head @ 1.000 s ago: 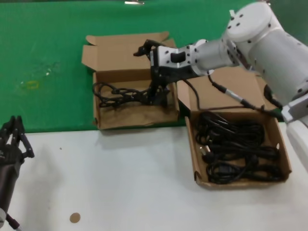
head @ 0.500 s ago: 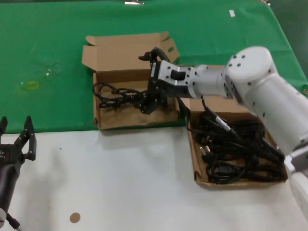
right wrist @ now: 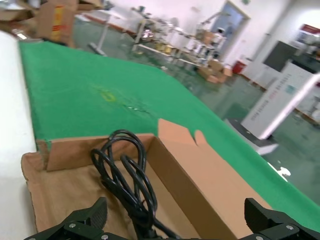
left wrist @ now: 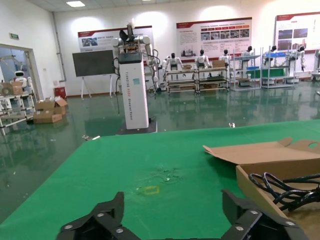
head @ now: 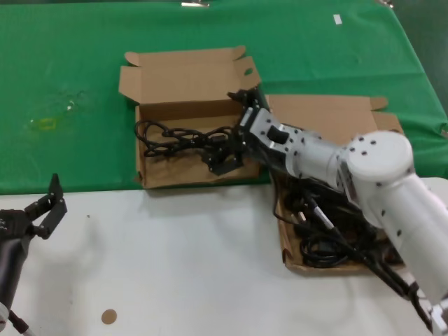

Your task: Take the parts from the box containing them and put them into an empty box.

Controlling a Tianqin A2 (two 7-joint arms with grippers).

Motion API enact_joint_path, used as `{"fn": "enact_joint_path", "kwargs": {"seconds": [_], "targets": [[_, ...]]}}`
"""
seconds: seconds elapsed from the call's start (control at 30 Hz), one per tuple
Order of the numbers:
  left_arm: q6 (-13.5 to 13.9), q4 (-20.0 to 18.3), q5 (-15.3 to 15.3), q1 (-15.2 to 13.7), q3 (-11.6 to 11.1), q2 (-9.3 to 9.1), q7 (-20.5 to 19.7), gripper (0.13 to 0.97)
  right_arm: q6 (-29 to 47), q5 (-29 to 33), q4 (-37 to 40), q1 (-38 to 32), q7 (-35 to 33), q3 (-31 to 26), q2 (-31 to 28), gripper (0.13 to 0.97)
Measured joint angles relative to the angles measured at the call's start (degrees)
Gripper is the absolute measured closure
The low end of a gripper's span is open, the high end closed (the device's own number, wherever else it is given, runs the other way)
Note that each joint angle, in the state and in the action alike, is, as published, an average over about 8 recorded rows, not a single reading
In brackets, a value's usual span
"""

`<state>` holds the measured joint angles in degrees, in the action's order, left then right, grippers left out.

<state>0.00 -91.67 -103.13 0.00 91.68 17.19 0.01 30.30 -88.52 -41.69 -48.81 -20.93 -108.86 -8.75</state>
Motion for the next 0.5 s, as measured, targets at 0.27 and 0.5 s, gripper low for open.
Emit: {"fn": "enact_joint_path", "kwargs": {"seconds": [0.27, 0.5], "targets": [[0.0, 0.0, 0.01, 0.0, 0.0, 0.0, -0.01, 0.405, -5.39, -2.59, -8.87, 8.66, 3.72, 3.05, -1.49, 0.129], [0.0, 0.0, 0.0, 0.0, 0.0, 0.0, -0.02, 0.277, -10.09, -4.86, -16.62, 16.22, 6.97, 5.71, -2.8, 0.129]]}}
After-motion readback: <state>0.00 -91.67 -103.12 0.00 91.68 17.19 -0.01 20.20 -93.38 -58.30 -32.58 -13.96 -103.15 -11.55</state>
